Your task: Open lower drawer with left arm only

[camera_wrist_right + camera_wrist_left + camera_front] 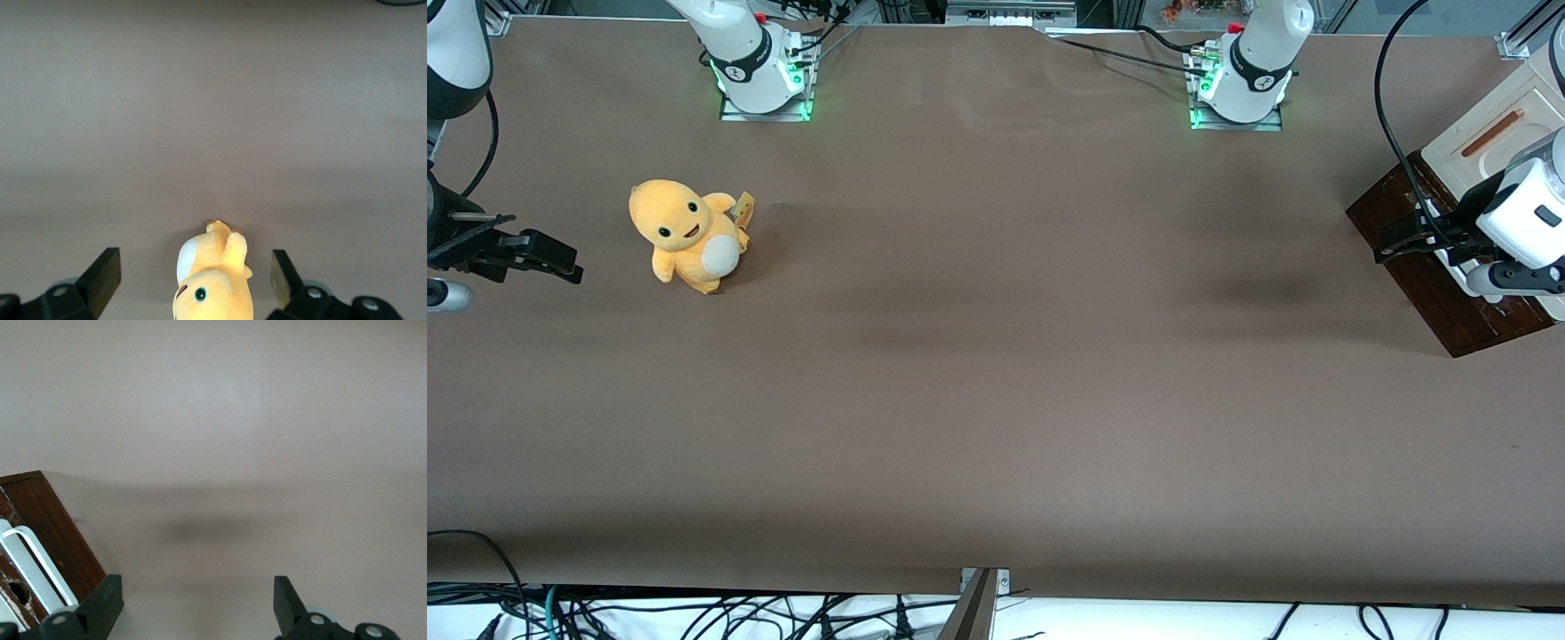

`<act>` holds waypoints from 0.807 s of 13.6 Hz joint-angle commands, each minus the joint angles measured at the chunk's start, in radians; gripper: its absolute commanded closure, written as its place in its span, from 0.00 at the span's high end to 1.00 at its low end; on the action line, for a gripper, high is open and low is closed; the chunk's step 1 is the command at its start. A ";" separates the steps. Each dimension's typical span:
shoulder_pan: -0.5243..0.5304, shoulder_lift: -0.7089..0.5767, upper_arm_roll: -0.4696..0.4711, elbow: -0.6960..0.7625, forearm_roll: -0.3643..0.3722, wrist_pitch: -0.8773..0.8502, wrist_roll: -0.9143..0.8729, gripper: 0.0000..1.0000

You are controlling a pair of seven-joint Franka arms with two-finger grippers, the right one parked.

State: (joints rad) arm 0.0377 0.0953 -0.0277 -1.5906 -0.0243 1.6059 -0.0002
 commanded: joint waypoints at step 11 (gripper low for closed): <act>-0.004 -0.005 0.002 -0.006 -0.006 -0.017 -0.004 1.00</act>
State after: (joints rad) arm 0.0374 0.0989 -0.0277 -1.5913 -0.0243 1.5980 -0.0003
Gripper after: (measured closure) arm 0.000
